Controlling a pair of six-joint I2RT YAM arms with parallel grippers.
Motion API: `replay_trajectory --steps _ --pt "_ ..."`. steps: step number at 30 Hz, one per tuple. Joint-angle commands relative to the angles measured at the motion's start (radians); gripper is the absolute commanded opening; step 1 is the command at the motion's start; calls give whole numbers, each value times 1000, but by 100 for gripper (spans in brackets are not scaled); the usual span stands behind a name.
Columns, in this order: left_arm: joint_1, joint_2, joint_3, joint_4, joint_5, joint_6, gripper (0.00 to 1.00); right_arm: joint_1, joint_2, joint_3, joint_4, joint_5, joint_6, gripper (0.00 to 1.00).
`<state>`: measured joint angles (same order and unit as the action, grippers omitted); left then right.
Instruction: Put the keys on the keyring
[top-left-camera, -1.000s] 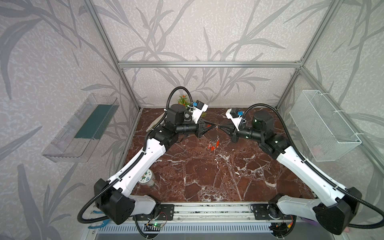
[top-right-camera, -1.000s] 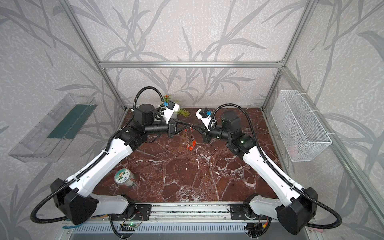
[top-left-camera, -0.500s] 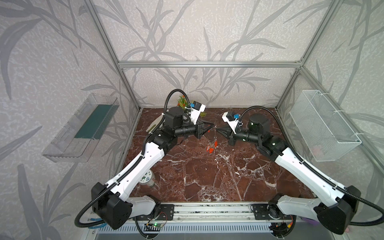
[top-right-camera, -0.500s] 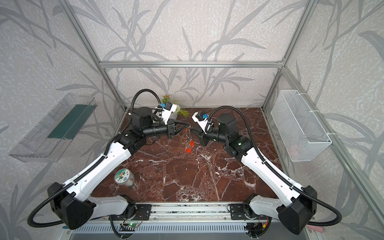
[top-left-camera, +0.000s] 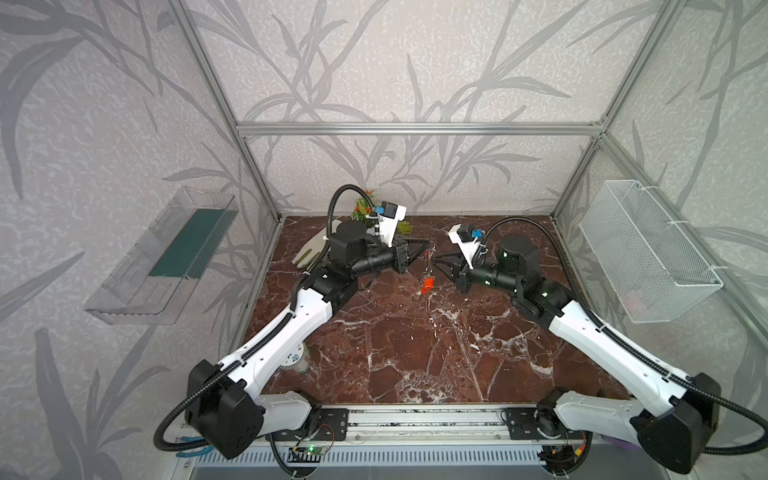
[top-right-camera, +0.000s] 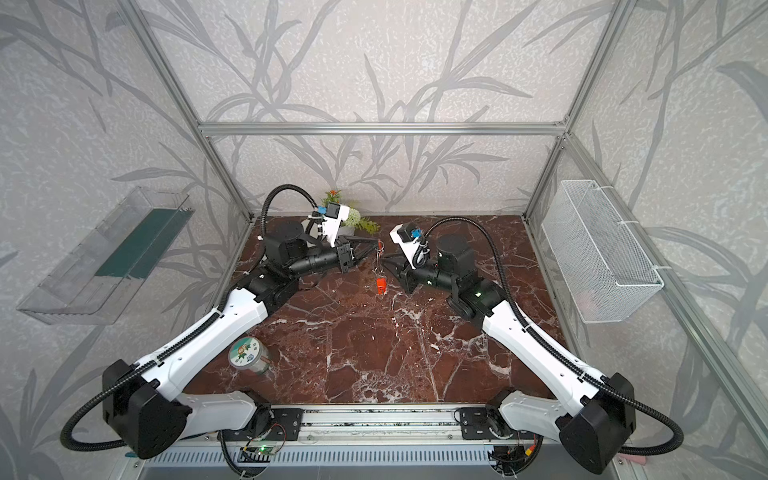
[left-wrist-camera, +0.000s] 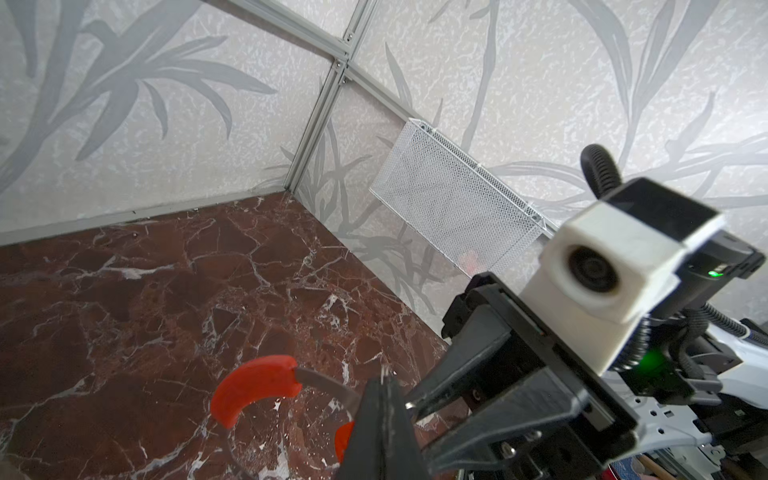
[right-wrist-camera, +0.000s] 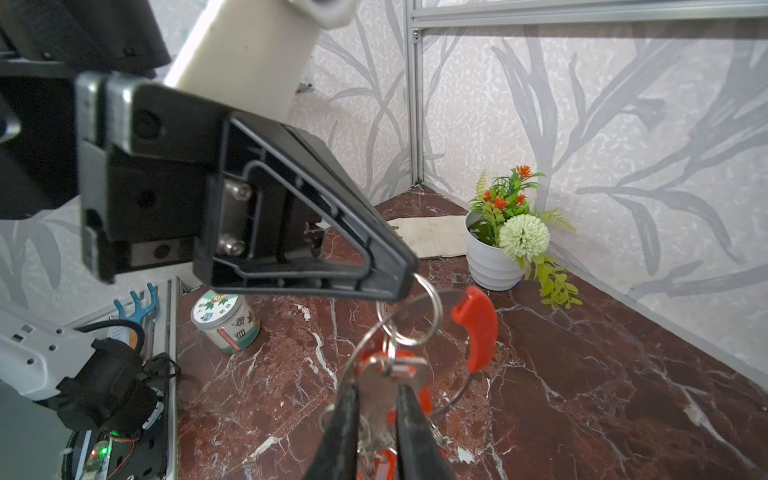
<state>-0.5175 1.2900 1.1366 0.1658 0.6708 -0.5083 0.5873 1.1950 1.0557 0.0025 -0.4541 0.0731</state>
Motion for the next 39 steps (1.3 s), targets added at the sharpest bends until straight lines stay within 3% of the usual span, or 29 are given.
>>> replay_trajectory --steps 1,14,25,39 --pt "-2 -11 10 116 -14 -45 0 -29 -32 -22 116 -49 119 23" --pt "-2 15 18 120 20 -64 0 -142 37 -46 467 -237 455 31" --pt "-2 35 48 110 50 -61 0 -142 132 -8 528 -309 539 31" --pt "-1 35 52 107 48 -56 0 -142 144 -17 502 -353 548 16"
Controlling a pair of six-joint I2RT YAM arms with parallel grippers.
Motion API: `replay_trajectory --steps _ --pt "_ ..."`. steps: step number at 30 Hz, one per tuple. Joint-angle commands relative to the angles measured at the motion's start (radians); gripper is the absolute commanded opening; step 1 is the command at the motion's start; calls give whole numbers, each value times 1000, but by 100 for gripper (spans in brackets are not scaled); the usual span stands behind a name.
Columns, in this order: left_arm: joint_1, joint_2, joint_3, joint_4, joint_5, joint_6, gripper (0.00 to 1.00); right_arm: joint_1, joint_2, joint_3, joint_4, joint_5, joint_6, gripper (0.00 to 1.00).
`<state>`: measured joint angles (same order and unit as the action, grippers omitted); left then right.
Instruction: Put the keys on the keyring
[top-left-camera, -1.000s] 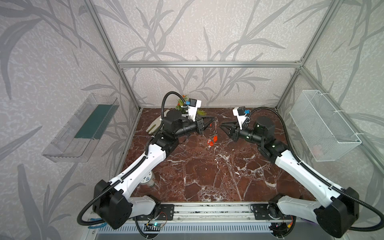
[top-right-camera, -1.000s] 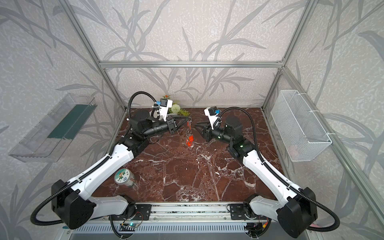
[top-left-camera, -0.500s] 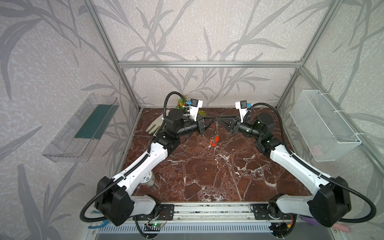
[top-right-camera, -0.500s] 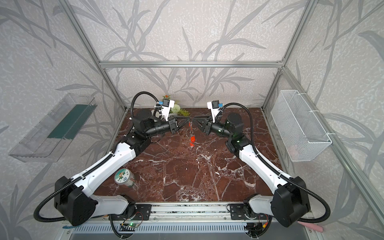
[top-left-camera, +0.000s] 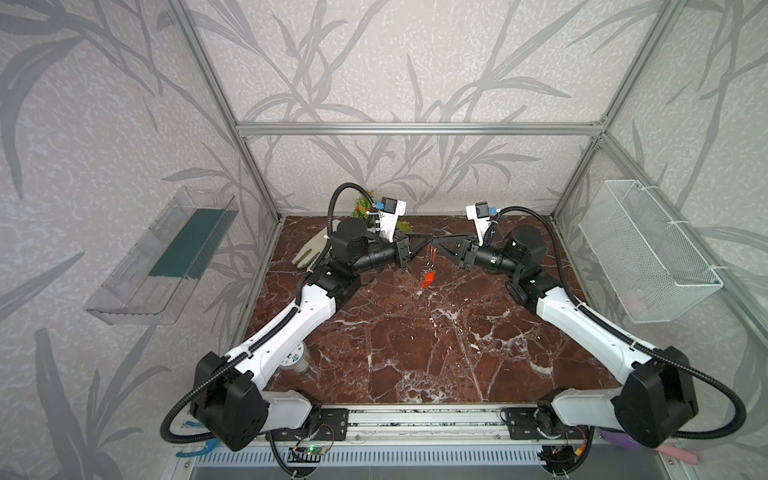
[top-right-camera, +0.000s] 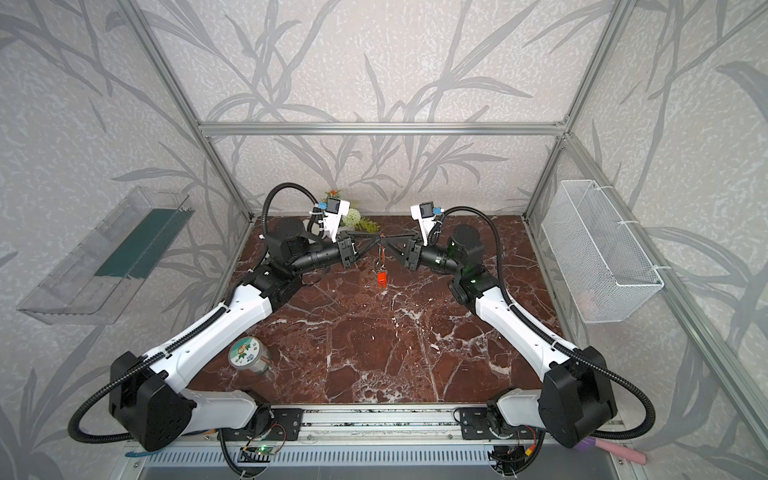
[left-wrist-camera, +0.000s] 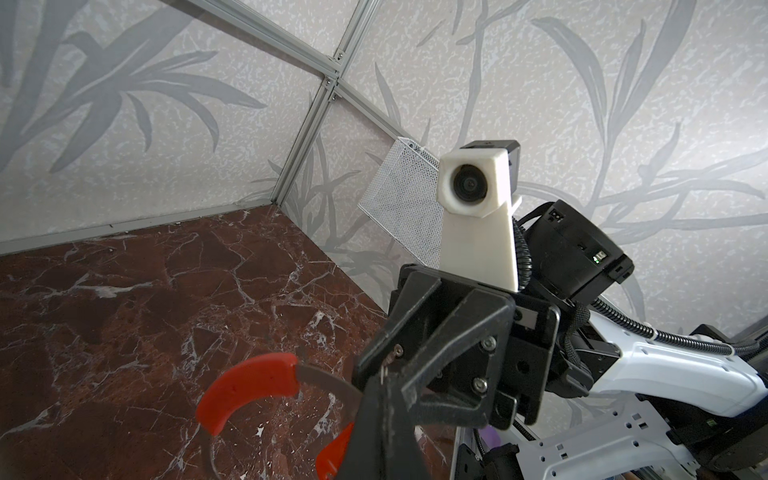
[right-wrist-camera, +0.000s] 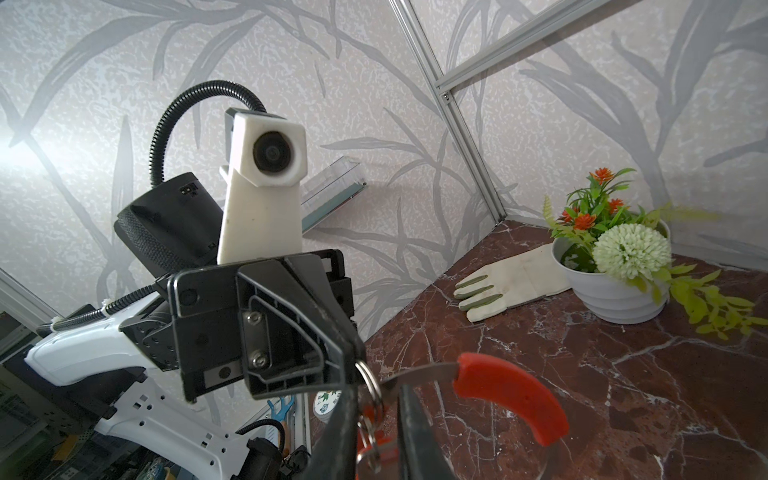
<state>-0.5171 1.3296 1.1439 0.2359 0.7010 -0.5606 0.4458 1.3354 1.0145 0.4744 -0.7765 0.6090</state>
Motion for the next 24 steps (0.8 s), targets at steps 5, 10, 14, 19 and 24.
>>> replay_trajectory --steps 5,10,14,19,24 --pt "-1 -5 45 28 19 1 0 -1 -2 25 20 -33 6 0" --pt "0 -5 42 12 27 9 0 -2 -7 36 -17 -36 -20 0" --pt "2 -11 48 -32 29 24 1 -7 -11 48 -60 -49 -48 0" --pt "18 -20 61 -129 60 68 13 -27 -12 82 -186 -92 -134 0" --pt "33 -25 98 -297 124 174 18 -32 15 184 -481 -168 -346 0"
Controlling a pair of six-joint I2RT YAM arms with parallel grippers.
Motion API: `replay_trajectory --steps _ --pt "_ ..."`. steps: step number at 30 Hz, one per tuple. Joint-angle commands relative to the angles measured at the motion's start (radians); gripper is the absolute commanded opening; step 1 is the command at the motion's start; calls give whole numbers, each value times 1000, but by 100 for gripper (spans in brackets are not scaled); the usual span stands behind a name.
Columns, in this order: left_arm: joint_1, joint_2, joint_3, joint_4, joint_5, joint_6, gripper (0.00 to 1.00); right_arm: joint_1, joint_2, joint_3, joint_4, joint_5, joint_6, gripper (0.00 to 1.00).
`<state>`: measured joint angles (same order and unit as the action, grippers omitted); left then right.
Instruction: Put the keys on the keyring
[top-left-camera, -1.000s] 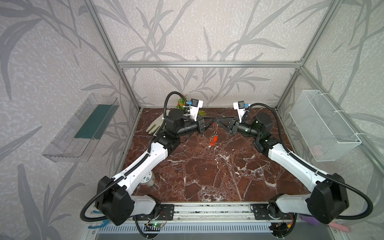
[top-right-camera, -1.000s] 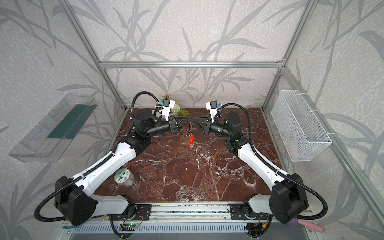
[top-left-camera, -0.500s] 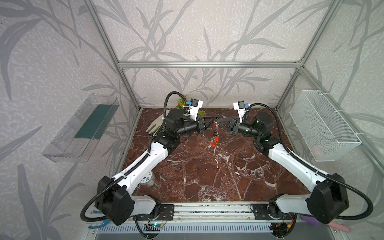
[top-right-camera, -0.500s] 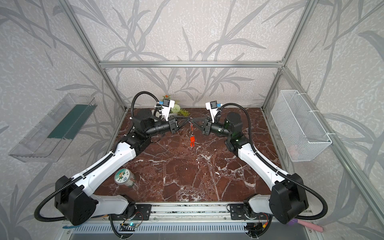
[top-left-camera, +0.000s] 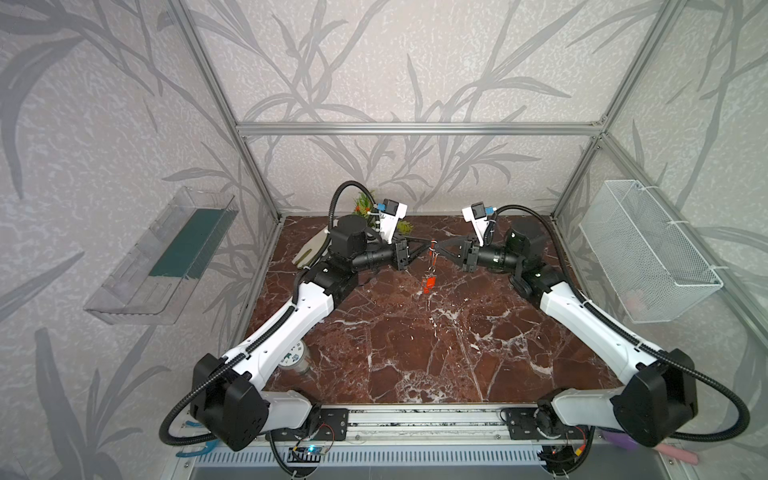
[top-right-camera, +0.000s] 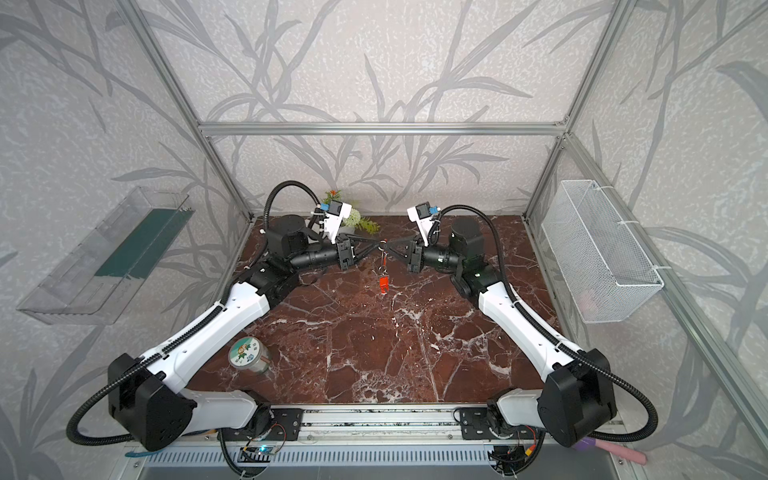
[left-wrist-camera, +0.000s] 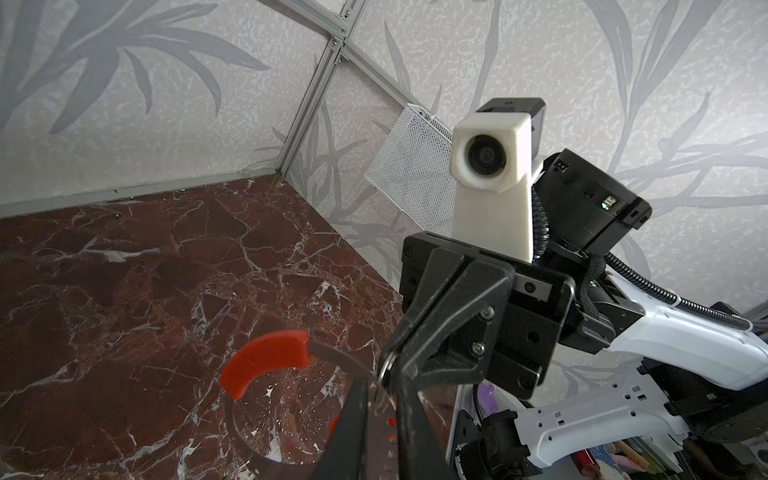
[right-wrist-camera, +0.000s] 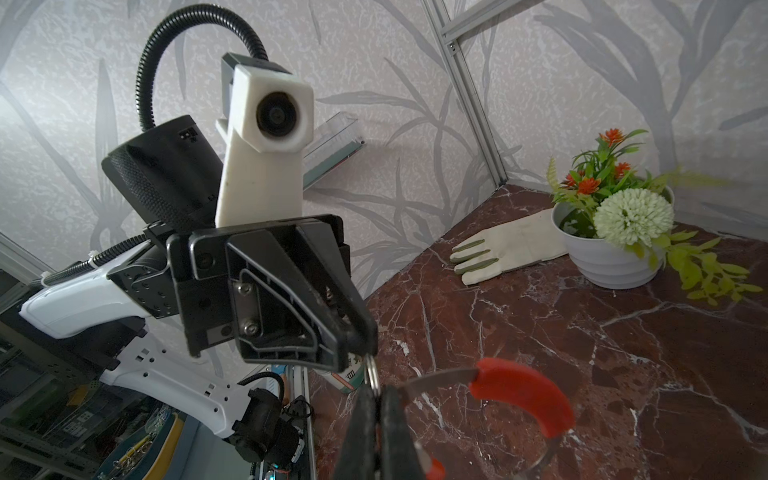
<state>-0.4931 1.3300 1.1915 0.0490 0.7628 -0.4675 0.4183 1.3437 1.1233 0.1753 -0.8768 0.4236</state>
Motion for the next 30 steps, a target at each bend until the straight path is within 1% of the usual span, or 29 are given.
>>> replay_trajectory --steps 1,6,9,12,17,22,27,30 --pt "10 -27 58 -152 68 103 18 -5 10 94 -237 -71 -201 0" --pt "12 -25 98 -301 88 208 18 3 40 178 -481 -80 -390 0" --pt "12 -19 111 -355 106 243 18 30 65 238 -630 -43 -513 0" --pt "11 -6 126 -401 118 267 18 52 91 278 -709 -30 -573 0" --pt "3 10 148 -470 130 307 18 76 125 328 -764 -19 -613 0" --pt "-1 18 154 -510 118 334 18 80 129 340 -749 -28 -602 0" --pt "-2 10 153 -523 62 350 17 80 121 330 -735 -36 -598 0" --pt "-2 13 152 -520 75 351 17 80 118 325 -729 -37 -597 0"
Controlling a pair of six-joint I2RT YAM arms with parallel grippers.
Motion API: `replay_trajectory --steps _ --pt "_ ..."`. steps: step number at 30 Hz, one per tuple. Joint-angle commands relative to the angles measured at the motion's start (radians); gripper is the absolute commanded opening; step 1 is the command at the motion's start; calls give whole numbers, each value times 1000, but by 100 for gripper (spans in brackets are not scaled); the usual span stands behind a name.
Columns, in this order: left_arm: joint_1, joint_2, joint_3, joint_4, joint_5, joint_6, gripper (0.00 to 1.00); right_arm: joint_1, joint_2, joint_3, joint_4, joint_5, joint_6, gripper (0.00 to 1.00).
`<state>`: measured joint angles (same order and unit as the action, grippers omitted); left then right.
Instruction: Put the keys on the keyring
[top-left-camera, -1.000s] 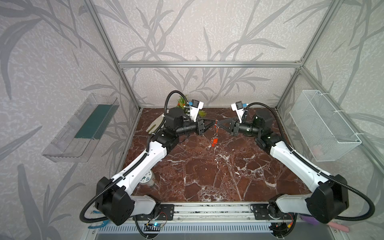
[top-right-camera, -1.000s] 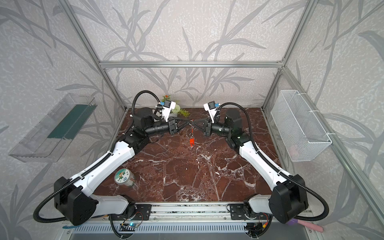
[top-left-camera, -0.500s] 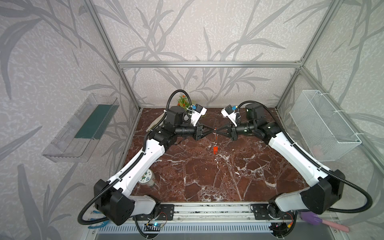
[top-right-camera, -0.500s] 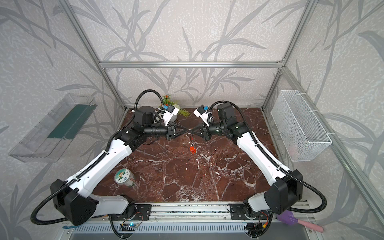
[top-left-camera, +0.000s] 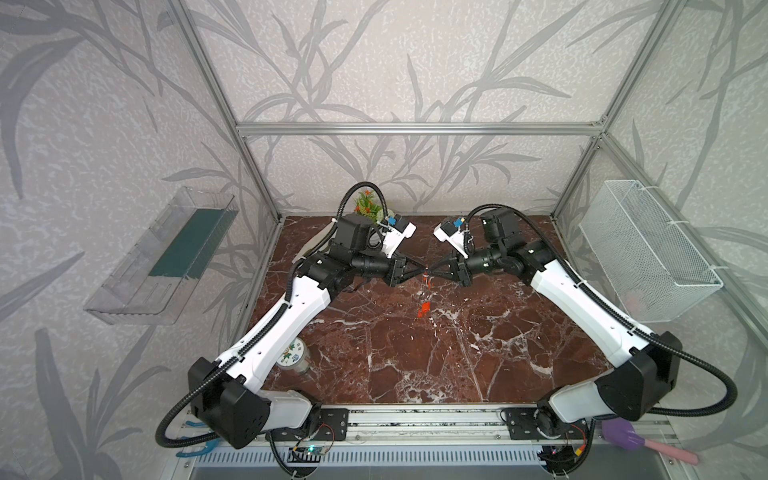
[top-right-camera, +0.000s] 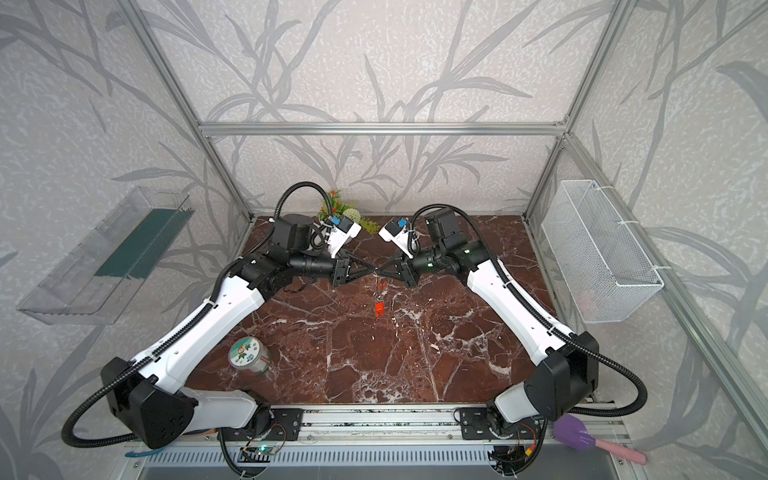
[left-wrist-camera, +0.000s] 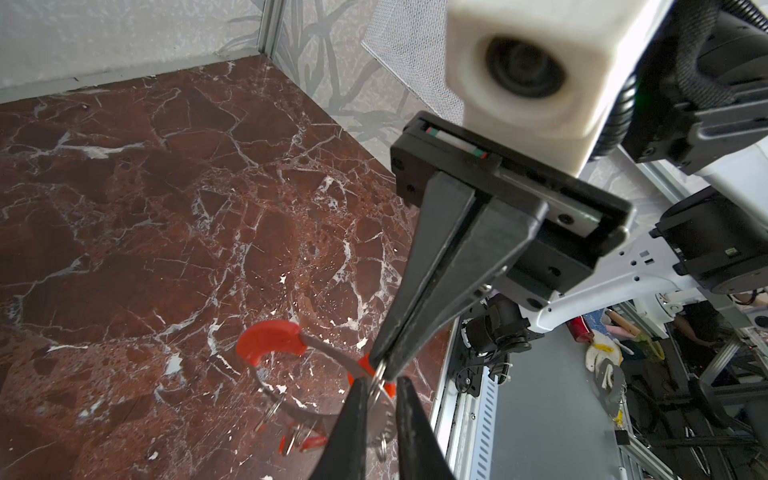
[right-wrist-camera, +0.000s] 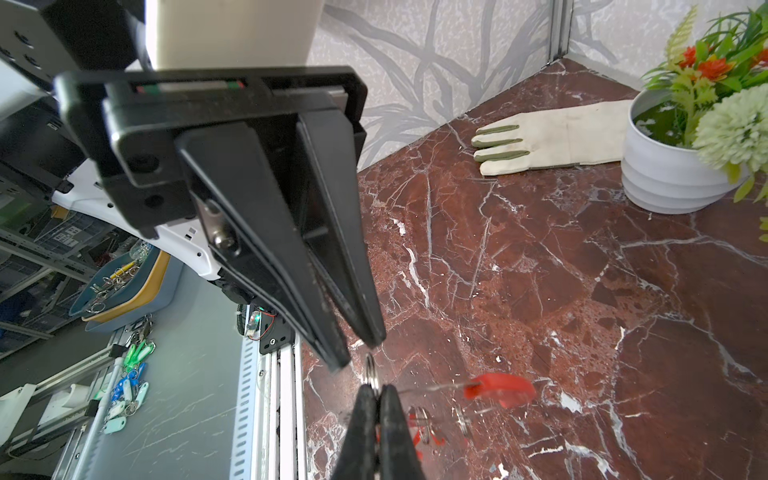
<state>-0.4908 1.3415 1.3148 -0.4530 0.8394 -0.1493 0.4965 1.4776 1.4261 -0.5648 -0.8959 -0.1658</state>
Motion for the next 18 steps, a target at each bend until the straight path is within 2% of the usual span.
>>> replay_trajectory --steps 1,10,18 --pt "-6 5 30 -19 5 34 17 2 -17 20 12 -20 -5 0" --pt "-12 27 43 -39 5 43 16 7 -24 19 16 -26 -3 0" --pt "-27 54 58 -43 49 46 11 12 -23 19 27 -33 6 0"
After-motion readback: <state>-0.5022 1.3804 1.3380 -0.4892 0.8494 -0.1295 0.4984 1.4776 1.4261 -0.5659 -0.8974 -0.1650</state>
